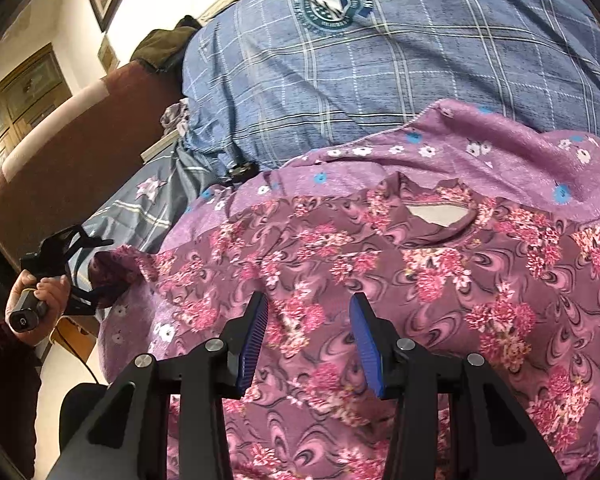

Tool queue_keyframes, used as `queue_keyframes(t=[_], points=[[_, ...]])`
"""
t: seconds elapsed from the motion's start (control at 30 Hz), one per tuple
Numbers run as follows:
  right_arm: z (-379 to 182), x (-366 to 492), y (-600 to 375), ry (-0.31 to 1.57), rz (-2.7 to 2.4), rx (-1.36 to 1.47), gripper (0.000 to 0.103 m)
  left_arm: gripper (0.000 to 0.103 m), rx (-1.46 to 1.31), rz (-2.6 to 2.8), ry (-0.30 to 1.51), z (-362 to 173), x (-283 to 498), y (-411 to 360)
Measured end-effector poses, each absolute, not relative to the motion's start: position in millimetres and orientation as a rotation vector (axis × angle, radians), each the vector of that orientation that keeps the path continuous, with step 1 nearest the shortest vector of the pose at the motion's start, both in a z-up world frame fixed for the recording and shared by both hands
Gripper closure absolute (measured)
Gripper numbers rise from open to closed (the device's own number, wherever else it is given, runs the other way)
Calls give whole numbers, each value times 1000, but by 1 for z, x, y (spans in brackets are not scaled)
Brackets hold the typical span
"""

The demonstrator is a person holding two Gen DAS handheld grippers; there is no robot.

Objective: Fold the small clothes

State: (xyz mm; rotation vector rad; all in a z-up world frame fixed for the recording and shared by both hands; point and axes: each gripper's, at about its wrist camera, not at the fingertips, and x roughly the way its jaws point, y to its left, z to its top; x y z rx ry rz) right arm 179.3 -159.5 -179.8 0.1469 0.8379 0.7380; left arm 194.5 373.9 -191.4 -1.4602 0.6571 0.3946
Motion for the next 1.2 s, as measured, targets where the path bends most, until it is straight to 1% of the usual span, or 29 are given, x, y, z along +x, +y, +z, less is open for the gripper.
queue_keyframes(t=[0.03, 0.07, 0.1, 0.13, 0.17, 0.2, 0.3, 0.47, 0.6, 0.7, 0.8, 0.83, 0.87, 0.9, 0.93, 1.0, 1.07, 1.2], points=[[-180, 181, -160, 838, 730, 149, 58, 52, -1444, 400, 656, -189, 196, 376], [-181, 182, -161, 839, 726, 153, 58, 66, -1413, 411, 671, -186, 199, 379], [-181, 183, -162, 837, 722, 157, 58, 78, -1392, 417, 679, -185, 202, 383], [-181, 184, -163, 834, 717, 159, 58, 83, -1381, 419, 678, -183, 202, 383], [-181, 184, -164, 830, 709, 158, 59, 94, -1354, 425, 677, -180, 203, 386], [-181, 185, -165, 828, 699, 158, 59, 96, -1327, 427, 677, -177, 206, 387], [-181, 188, -172, 827, 681, 171, 60, 98, -1197, 410, 665, -154, 219, 373], [-183, 199, -193, 827, 618, 233, 60, 98, -886, 250, 660, -87, 252, 309], [-183, 211, -218, 827, 569, 334, 59, 98, -626, 58, 670, -30, 280, 231], [-182, 218, -237, 818, 536, 403, 59, 98, -462, -106, 700, -2, 299, 163], [-183, 225, -257, 815, 502, 478, 58, 96, -308, -287, 763, 6, 312, 90], [-184, 228, -267, 816, 481, 511, 58, 93, -258, -344, 802, 4, 319, 65], [-186, 231, -277, 823, 455, 543, 57, 85, -207, -411, 862, -2, 325, 37], [-186, 233, -284, 827, 442, 562, 54, 75, -175, -452, 902, -6, 329, 21], [-188, 236, -295, 829, 421, 597, 53, 70, -136, -487, 930, -10, 332, 6], [-189, 237, -313, 822, 394, 649, 51, 54, -75, -484, 928, -16, 335, -7], [-190, 238, -326, 813, 390, 686, 50, 52, -70, -441, 909, -20, 339, -2], [-191, 243, -329, 832, 401, 690, 50, 50, -189, -344, 919, -39, 334, 30]])
